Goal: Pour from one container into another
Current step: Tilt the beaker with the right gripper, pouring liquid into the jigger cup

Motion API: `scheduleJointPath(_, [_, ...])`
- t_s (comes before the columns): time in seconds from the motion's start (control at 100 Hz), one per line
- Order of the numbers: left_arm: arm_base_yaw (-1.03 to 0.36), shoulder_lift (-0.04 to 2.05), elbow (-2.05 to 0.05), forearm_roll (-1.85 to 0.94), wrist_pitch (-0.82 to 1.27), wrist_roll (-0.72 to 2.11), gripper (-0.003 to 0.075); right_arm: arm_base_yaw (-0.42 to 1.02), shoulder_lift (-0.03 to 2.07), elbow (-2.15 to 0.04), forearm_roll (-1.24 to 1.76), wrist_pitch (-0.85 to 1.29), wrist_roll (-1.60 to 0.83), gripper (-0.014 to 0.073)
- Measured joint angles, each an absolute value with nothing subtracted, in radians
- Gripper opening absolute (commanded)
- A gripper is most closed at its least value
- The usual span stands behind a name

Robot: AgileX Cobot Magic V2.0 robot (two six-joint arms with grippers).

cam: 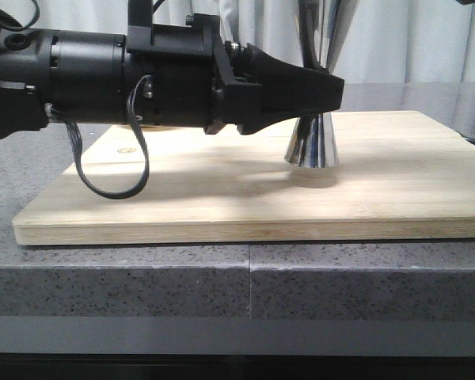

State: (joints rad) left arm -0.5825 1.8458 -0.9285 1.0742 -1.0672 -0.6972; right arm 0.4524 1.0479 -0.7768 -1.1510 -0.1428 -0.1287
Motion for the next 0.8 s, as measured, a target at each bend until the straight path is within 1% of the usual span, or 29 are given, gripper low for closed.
scheduleJointPath(0.8, [-0.582,1.846,-0.929,1.074,-1.065,-0.697,-0.0021,0.452,1.048,-0.777,-1.249,-0.127,-0.129,0.015])
